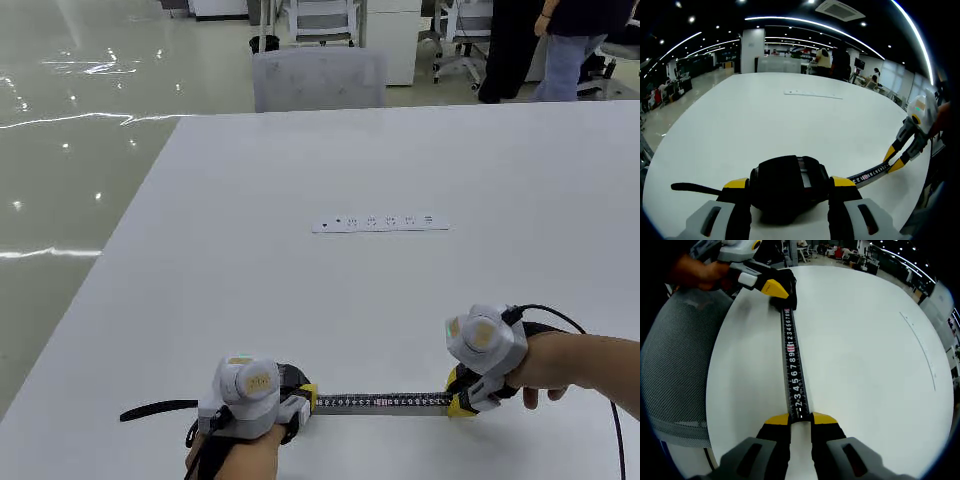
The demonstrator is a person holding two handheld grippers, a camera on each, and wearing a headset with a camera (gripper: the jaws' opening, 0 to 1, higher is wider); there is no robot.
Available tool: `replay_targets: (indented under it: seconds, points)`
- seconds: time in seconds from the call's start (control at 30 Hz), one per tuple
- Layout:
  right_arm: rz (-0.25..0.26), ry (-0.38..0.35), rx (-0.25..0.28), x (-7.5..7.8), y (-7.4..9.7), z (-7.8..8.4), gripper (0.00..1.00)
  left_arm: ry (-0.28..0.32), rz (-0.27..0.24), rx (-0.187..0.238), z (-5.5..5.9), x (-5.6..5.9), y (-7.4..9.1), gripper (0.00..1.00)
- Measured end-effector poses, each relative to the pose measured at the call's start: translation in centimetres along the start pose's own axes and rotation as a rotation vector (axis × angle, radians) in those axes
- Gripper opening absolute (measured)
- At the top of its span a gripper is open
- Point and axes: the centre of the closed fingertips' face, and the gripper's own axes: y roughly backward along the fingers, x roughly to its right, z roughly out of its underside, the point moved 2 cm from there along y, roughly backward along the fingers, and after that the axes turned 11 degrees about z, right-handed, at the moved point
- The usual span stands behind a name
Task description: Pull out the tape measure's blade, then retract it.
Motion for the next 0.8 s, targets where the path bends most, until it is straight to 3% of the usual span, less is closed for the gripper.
replay_targets:
  seconds: [0.8]
  points:
    - [-0.004, 0.011, 0.013, -0.1, -0.5, -1.1, 0.13, 0.017, 0.011, 0.0, 0.0, -0.1, 0.1, 0.58]
